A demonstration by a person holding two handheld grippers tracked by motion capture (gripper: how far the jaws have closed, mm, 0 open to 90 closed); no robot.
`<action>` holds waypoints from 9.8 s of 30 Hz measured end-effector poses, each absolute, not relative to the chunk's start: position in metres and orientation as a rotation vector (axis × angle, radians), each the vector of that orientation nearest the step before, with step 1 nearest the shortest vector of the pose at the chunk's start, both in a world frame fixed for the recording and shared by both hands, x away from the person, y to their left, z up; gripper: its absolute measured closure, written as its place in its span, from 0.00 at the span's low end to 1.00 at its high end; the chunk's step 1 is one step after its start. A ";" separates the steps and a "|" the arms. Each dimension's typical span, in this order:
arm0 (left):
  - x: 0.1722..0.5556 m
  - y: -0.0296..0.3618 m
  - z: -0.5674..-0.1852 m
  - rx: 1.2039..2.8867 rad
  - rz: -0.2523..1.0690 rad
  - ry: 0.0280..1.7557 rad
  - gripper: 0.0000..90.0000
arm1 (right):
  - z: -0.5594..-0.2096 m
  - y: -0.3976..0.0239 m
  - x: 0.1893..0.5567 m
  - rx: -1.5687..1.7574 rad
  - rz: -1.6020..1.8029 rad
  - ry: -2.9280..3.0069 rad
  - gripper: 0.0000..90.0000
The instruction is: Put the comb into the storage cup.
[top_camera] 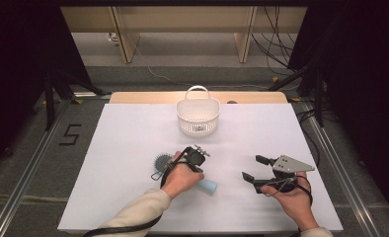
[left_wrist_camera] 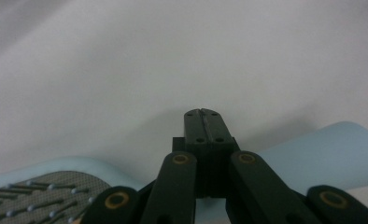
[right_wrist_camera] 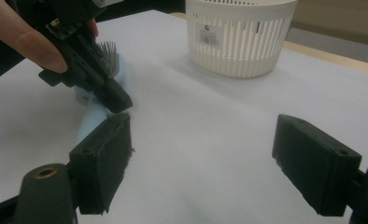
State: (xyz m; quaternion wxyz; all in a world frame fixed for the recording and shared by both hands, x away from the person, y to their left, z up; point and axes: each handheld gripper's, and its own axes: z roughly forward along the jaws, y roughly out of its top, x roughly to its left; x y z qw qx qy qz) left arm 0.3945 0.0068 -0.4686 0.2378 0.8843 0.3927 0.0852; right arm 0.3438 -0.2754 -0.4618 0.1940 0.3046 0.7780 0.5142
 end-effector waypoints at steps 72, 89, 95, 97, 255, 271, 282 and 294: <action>0.312 0.165 -0.450 2.409 0.192 0.947 0.78 | -0.461 -0.275 0.344 0.859 1.447 2.171 0.23; 0.326 0.182 -0.451 2.213 0.415 1.041 0.03 | -0.461 -0.277 0.343 0.858 1.469 2.168 0.23; 0.329 0.182 -0.454 2.248 0.386 1.043 0.00 | -0.461 -0.277 0.343 0.861 1.473 2.167 0.23; 0.330 0.181 -0.456 2.283 0.368 1.028 0.00 | -0.461 -0.277 0.343 0.863 1.476 2.166 0.22; 0.358 0.150 -0.437 2.334 0.415 1.053 0.78 | -0.459 -0.277 0.342 0.844 1.472 2.174 0.22; 0.359 0.153 -0.434 2.254 0.466 1.070 0.78 | -0.459 -0.276 0.342 0.842 1.474 2.174 0.22; 0.360 0.156 -0.433 2.210 0.490 1.083 0.78 | -0.459 -0.276 0.342 0.842 1.473 2.175 0.22; 0.361 0.158 -0.432 2.154 0.528 1.076 0.78 | -0.459 -0.276 0.342 0.841 1.476 2.173 0.22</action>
